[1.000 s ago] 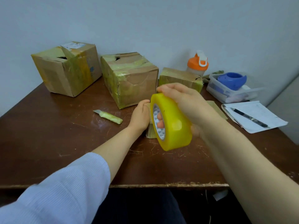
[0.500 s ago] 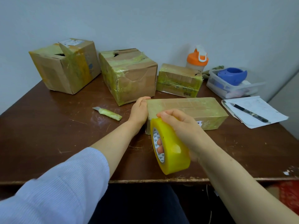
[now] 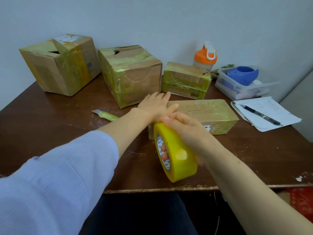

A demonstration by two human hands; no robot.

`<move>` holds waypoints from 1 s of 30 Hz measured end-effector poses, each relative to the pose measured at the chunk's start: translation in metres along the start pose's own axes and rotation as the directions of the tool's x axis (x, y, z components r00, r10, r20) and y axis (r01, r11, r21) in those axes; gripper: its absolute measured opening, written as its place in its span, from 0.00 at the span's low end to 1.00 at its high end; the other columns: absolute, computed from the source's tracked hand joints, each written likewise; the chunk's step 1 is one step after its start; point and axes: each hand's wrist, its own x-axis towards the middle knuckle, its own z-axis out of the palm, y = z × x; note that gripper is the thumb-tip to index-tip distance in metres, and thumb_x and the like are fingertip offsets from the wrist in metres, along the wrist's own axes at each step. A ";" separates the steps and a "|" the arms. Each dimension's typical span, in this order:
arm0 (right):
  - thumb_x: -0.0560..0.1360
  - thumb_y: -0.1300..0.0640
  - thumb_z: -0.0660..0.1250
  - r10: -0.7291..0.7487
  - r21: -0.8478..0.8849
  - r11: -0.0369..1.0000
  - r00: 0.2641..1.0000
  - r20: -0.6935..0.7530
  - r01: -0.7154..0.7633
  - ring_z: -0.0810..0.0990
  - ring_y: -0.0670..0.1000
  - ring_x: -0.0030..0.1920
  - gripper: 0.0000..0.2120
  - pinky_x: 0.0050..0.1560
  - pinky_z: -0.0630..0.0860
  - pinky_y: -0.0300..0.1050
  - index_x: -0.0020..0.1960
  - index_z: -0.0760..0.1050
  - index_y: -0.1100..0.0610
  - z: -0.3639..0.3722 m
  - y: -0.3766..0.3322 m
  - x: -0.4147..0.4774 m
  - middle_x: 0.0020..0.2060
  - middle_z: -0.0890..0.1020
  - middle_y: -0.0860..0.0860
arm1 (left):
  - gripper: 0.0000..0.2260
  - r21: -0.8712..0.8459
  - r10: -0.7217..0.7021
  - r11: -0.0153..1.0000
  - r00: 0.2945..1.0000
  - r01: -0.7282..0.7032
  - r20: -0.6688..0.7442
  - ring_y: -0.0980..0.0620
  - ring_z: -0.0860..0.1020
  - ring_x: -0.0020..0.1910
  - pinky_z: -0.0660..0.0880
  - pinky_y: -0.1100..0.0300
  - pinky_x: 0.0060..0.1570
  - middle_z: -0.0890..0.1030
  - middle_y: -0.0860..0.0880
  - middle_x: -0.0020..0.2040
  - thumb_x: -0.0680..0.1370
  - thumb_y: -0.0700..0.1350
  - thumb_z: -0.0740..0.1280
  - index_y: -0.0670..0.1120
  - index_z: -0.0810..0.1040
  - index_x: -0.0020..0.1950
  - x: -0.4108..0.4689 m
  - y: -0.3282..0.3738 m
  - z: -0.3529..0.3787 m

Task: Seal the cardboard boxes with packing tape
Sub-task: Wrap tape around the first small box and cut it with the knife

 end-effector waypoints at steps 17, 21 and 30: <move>0.78 0.52 0.65 0.009 0.045 0.999 0.998 0.054 -0.011 0.78 0.59 0.28 0.10 0.35 0.79 0.56 0.58 0.72 0.53 -0.006 -0.001 0.001 0.26 0.79 0.58 | 0.31 0.024 0.114 0.993 0.993 -0.113 -0.028 0.51 0.36 0.76 0.34 0.50 0.72 0.39 0.47 0.78 0.80 0.61 0.44 0.45 0.42 0.78 -0.005 -0.012 0.006; 0.78 0.51 0.65 0.005 0.041 0.999 0.999 0.043 -0.007 0.79 0.60 0.28 0.11 0.37 0.79 0.57 0.59 0.71 0.52 -0.006 -0.001 0.001 0.26 0.79 0.58 | 0.30 -0.008 0.084 0.996 0.996 -0.084 -0.019 0.51 0.40 0.76 0.35 0.49 0.72 0.45 0.47 0.78 0.81 0.60 0.46 0.45 0.46 0.78 -0.006 -0.012 0.004; 0.77 0.50 0.65 -0.018 0.029 0.999 0.998 0.055 0.017 0.79 0.60 0.28 0.08 0.36 0.78 0.55 0.53 0.73 0.52 -0.009 -0.002 -0.001 0.29 0.79 0.61 | 0.18 -0.616 -0.076 0.767 0.927 -0.181 -0.367 0.50 0.62 0.68 0.53 0.68 0.66 0.70 0.47 0.66 0.77 0.41 0.68 0.46 0.74 0.67 -0.033 -0.016 0.013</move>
